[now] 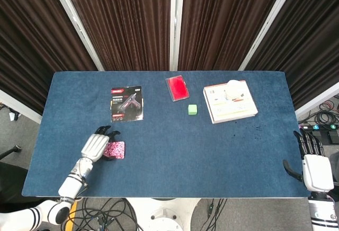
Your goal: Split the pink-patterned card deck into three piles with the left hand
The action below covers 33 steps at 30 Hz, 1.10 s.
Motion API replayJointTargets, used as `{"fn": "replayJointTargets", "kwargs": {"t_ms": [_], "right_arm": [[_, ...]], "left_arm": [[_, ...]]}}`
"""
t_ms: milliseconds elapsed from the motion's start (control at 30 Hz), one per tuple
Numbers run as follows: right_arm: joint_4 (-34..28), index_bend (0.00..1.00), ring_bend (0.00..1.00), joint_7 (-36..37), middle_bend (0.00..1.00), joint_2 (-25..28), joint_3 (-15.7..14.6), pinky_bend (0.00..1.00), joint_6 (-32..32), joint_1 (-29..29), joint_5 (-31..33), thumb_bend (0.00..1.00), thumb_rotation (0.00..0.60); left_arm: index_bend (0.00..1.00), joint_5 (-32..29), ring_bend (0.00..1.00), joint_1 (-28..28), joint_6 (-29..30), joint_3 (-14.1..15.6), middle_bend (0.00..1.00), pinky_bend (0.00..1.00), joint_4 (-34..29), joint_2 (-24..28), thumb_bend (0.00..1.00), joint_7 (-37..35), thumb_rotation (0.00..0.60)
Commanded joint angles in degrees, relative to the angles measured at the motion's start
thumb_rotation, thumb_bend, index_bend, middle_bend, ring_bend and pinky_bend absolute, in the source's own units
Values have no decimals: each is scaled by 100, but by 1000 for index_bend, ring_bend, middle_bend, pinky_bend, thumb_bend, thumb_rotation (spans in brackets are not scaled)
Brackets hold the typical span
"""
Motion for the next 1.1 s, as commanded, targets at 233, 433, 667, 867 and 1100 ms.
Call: {"fn": "replayJointTargets", "kwargs": {"t_ms": [233, 433, 667, 867, 1100], "right_arm": [[-20, 0, 0, -38, 0, 3, -3, 0, -6, -2, 8, 231, 600], [-39, 0, 0, -83, 0, 1, -11, 0, 6, -2, -16, 231, 600], [-79, 0, 0, -181, 0, -11, -26, 0, 86, -13, -100, 231, 600], [-101, 0, 0, -204, 0, -8, -36, 0, 90, -24, -100, 232, 600], [-153, 0, 0, -255, 0, 11, -44, 0, 145, -37, -153, 232, 600]], "left_arm": [[224, -43, 80, -57, -12, -103, 451, 103, 32, 91, 166, -41, 600], [227, -323, 80, -213, -308, -351, 451, 103, 364, 142, 165, -310, 600], [231, -390, 80, -471, -622, -526, 453, 103, 1267, -81, 165, -702, 600], [231, -228, 80, -537, -621, -505, 452, 103, 1908, -361, 164, -1146, 600], [231, -62, 80, -566, -592, -452, 427, 103, 2364, -550, 162, -1546, 600]]}}
